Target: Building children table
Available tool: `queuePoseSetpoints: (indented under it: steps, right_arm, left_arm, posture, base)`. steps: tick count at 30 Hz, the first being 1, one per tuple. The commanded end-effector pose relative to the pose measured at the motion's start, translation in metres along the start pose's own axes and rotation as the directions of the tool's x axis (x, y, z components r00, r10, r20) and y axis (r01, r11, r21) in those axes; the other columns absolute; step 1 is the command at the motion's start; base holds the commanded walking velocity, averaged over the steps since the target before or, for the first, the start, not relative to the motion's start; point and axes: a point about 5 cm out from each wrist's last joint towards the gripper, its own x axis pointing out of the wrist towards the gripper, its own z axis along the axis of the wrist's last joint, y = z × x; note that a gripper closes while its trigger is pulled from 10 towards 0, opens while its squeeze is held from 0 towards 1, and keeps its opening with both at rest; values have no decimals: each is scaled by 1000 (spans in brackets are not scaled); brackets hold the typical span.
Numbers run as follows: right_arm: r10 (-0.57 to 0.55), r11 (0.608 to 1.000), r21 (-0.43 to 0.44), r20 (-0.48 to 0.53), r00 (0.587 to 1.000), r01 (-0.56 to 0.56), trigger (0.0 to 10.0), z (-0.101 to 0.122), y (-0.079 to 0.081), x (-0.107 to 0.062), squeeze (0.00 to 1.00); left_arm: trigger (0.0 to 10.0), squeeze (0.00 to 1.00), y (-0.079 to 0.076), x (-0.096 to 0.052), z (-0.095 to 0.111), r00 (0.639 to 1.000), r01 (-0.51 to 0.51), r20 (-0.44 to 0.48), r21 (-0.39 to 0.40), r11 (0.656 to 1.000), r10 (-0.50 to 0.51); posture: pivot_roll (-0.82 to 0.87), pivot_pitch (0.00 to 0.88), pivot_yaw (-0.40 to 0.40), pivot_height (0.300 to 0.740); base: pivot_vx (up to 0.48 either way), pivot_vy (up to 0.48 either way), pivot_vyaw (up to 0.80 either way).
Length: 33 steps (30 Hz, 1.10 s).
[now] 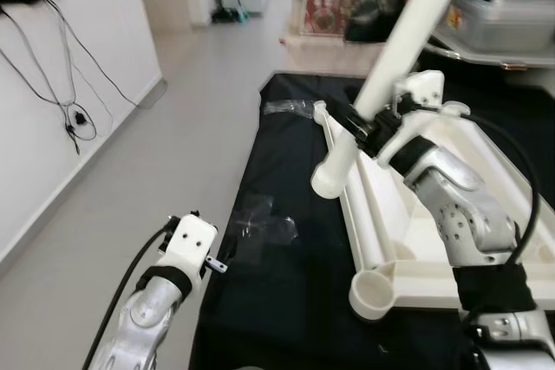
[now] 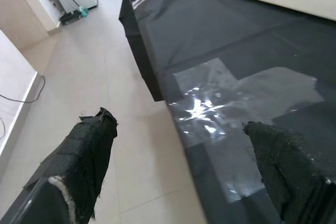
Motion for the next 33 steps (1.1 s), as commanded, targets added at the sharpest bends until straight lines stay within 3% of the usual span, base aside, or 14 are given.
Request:
queuePoseSetpoints:
  steps: [1, 16, 20, 21, 24, 28, 33]
  right_arm:
    - [29, 1000, 5, 6, 1000, -29, 0, 4, 4, 2, 0]
    - [127, 992, 24, -62, 990, -126, 0, 0, 13, -5, 0]
    - [219, 974, 80, -125, 968, -210, 0, -4, 18, -11, 0]
    - [268, 963, 56, -144, 952, -263, 0, -4, 21, -14, 0]
    - [268, 963, 56, -144, 952, -263, 0, -4, 21, -14, 0]
    - [378, 924, 33, -231, 897, -381, 0, -14, 30, -23, 0]
    - [407, 912, 63, -236, 882, -404, 0, -16, 31, -25, 0]
  left_arm:
    - [10000, 0, 0, -2, -3, 1000, 1, -11, -13, 1000, -1]
    - [10000, 0, 6, -4, -7, 999, -17, -29, -4, 1000, 17]
    - [10000, 0, 10, -6, -9, 999, -34, -38, -2, 999, 34]
    - [10000, 0, 10, -6, -9, 999, -37, -39, -2, 999, 37]
    - [10000, 0, 10, -6, -9, 999, -37, -39, -2, 999, 37]
    - [10000, 0, 7, -7, -10, 999, -40, -38, -16, 999, 39]
    - [10000, 0, 6, -9, -10, 998, -47, -40, -26, 999, 46]
  posture:
    - [78, 0, -41, 740]
    - [73, 0, -33, 740]
    - [73, 0, -36, 740]
    - [72, 0, -37, 740]
    - [72, 0, -37, 740]
    - [72, 0, -39, 740]
    - [78, 0, -46, 740]
  base:
    - [0, 0, 0]
    - [0, 0, -441]
    - [0, 0, -800]
    - [0, 0, 0]
    - [0, 0, 0]
    - [0, 0, 0]
    - [0, 0, 0]
